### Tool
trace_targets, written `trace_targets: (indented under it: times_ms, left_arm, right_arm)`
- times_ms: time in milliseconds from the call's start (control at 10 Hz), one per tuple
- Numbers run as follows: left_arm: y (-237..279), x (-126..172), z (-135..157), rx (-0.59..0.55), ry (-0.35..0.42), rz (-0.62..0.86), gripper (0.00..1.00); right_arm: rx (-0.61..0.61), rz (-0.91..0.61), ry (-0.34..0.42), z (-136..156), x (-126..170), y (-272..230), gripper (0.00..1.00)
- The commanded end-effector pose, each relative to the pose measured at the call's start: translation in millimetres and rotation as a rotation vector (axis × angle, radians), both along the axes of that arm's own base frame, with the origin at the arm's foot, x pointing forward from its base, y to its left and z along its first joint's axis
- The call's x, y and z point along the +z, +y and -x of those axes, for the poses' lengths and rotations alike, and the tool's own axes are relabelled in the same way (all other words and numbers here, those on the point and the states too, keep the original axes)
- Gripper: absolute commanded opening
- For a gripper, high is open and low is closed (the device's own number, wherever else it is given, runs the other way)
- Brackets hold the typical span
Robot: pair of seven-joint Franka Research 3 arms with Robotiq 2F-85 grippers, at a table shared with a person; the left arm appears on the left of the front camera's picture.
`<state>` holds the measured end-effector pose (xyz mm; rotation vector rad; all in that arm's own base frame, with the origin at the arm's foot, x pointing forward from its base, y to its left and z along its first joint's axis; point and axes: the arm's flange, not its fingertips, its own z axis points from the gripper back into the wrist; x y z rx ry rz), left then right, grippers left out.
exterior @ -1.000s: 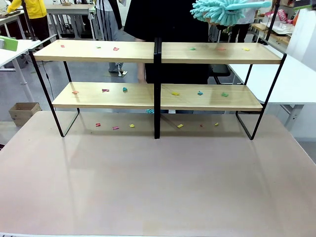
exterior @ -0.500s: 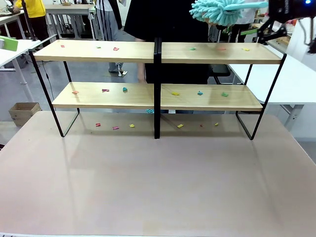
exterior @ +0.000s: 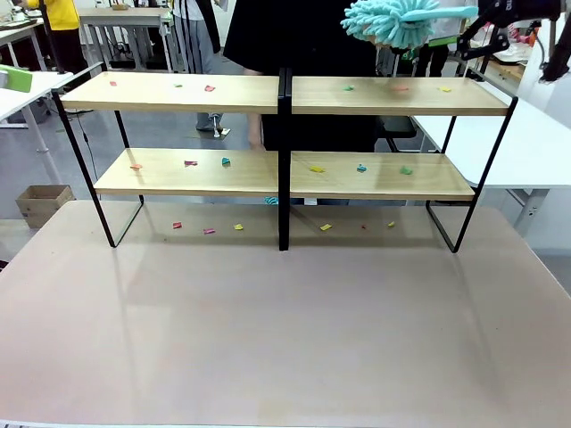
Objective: Clean the shelves.
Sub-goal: Pick up the Duster when the human hands it over.
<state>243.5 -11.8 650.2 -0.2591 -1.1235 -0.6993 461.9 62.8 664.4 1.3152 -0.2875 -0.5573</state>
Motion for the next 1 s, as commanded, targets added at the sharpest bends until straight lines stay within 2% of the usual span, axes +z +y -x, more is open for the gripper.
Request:
trace_targets:
  times_ms: [0, 100, 200, 400, 500, 600, 900]
  left_arm:
    - [-0.2, 0.3, 0.0, 0.006, -0.001, -0.003, 1.0]
    - [-0.2, 0.3, 0.0, 0.006, -0.001, -0.003, 1.0]
    - [-0.2, 0.3, 0.0, 0.006, -0.001, -0.003, 1.0]
    - [-0.2, 0.3, 0.0, 0.006, -0.001, -0.003, 1.0]
    - [-0.2, 0.3, 0.0, 0.006, -0.001, -0.003, 1.0]
    - [-0.2, 0.3, 0.0, 0.006, -0.001, -0.003, 1.0]
    - [-0.2, 0.3, 0.0, 0.006, -0.001, -0.003, 1.0]
  right_arm:
    - [-0.019, -0.025, 0.002, 1.2, -0.2, 2.6, 0.43]
    - [-0.019, -0.028, 0.0, 1.6, -0.3, 2.2, 0.07]
    - [-0.02, -0.022, -0.001, 2.3, -0.3, 1.6, 0.0]
    - [-0.012, -0.02, -0.002, 2.8, -1.0, 0.3, 0.0]
    - [-0.015, -0.021, 0.0, 3.1, -1.9, -0.3, 0.07]
    - [-0.018, -0.02, -0.001, 3.4, -2.4, -1.2, 0.0]
    - [-0.011, -0.009, -0.01, 5.7, -2.6, -4.9, 0.0]
